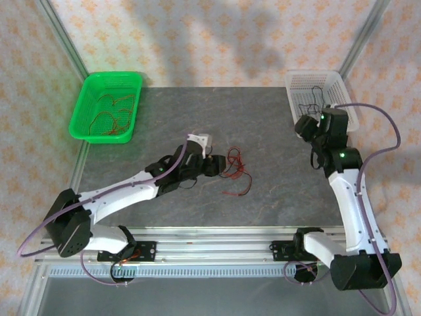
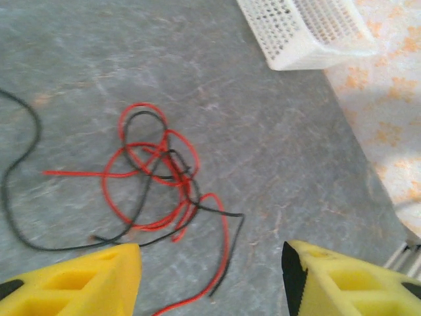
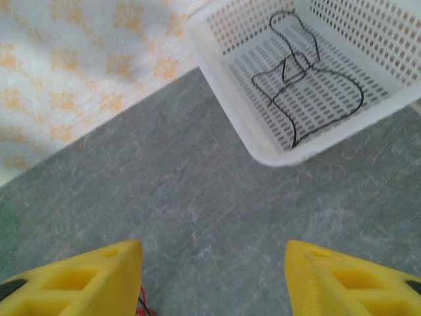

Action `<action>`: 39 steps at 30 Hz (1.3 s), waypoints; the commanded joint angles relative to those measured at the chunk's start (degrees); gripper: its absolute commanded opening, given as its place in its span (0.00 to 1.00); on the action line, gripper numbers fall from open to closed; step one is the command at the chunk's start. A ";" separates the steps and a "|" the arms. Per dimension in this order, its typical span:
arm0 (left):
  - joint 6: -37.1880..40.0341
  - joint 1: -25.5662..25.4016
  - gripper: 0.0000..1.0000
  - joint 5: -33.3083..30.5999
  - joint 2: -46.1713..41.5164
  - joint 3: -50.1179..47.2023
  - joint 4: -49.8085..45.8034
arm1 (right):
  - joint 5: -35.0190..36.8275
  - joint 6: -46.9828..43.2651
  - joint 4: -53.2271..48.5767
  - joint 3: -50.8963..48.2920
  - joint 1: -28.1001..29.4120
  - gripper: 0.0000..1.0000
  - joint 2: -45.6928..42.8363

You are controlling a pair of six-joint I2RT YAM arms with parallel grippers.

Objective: Untangle the cables

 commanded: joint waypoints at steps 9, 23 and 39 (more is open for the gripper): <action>-3.86 -2.50 0.45 2.25 18.47 15.95 -3.31 | -1.23 3.14 2.03 -7.47 0.33 0.54 -2.29; -4.02 -2.42 0.44 -2.20 30.77 26.09 -6.87 | -1.14 3.33 2.03 -8.53 0.33 0.52 -3.06; -4.85 -0.78 0.44 -2.38 39.24 29.68 -6.30 | -1.45 3.08 2.12 -9.15 0.33 0.52 -4.27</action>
